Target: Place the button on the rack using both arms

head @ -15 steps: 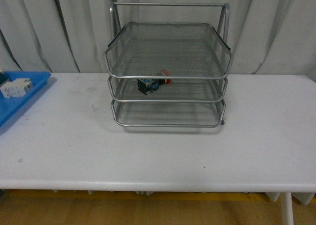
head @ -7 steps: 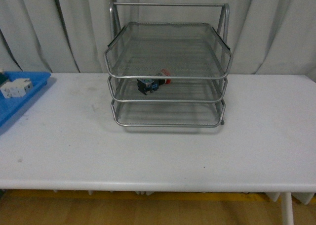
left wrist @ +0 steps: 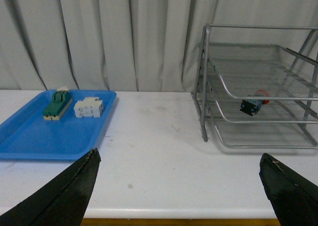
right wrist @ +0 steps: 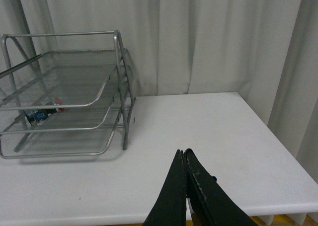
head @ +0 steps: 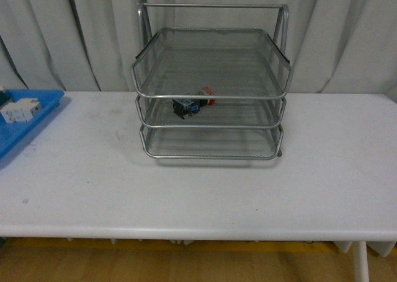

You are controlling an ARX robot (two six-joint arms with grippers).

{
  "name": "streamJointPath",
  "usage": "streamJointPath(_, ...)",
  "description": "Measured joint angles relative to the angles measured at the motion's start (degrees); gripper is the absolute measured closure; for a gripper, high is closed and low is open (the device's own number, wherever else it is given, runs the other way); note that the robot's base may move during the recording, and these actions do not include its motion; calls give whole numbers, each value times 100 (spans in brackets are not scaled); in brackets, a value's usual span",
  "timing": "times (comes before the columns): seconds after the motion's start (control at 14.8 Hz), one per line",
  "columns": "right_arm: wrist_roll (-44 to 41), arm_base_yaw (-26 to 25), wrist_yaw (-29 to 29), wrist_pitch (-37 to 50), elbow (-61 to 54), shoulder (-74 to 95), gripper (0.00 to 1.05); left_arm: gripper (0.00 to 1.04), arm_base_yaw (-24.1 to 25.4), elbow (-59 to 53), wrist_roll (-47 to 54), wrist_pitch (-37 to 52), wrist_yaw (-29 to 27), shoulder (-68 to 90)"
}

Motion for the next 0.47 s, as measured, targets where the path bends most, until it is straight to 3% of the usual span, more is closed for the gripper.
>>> streamJointPath(0.27,0,0,2,-422,0,-417,103,7,0,0,0,0,0,0)
streamJointPath(0.34,2,0,2,-636,2,-564,103,7,2,0,0,0,0,0)
streamJointPath(0.4,0,0,-15,-1491,2,-1193,103,7,0,0,-2,0,-2,0)
streamJointPath(0.47,0,2,-20,-1370,11,-1432,103,7,2,0,0,0,0,0)
